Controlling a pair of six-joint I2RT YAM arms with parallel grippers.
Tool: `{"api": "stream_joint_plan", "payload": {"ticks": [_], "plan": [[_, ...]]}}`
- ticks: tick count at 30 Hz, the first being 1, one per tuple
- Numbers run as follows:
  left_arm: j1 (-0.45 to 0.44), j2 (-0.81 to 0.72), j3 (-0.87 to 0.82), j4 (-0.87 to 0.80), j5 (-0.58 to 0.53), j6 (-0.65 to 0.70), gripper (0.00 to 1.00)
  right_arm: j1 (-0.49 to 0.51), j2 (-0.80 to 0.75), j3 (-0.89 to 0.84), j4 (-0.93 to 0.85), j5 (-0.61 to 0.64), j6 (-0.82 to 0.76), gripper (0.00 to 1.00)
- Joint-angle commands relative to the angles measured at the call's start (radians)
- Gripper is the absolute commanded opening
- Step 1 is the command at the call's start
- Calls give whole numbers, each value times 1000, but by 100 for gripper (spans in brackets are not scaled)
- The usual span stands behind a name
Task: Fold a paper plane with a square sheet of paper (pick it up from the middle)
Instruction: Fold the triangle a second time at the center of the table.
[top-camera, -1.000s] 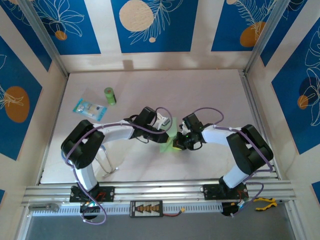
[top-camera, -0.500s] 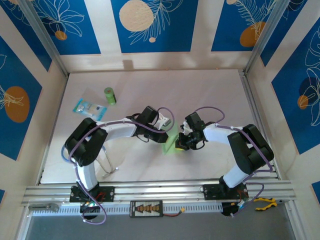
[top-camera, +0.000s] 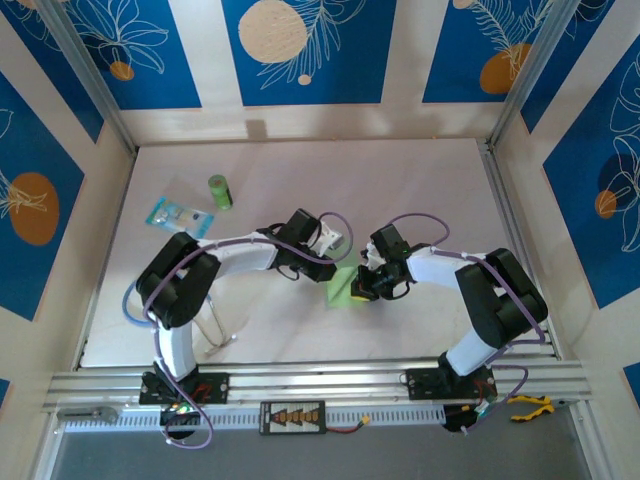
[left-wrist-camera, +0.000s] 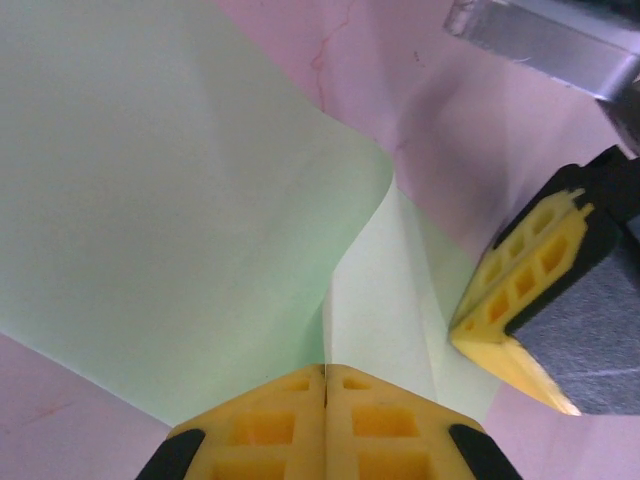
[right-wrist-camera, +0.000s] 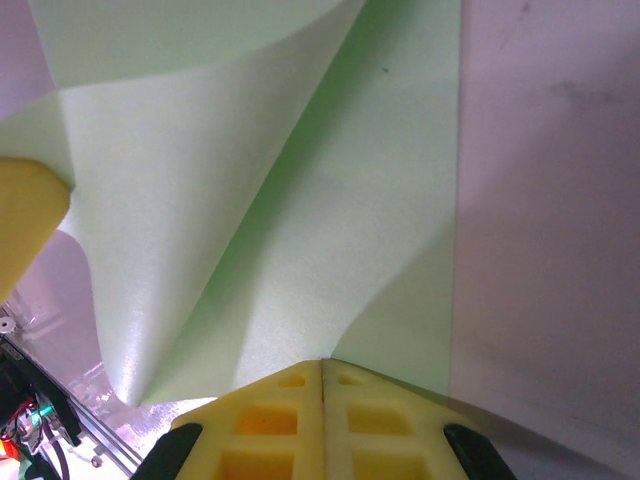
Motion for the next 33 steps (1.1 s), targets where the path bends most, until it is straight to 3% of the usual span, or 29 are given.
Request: {"api": "stream_joint_plan", "payload": {"ticks": [1,33], "plan": [[10,24,28,-39,-22,42,4,-6,14,-2,-79,24,-11,3],[10,40,5,25,-35,49,5,-10,20,-3,-77,18,-13,3]]}}
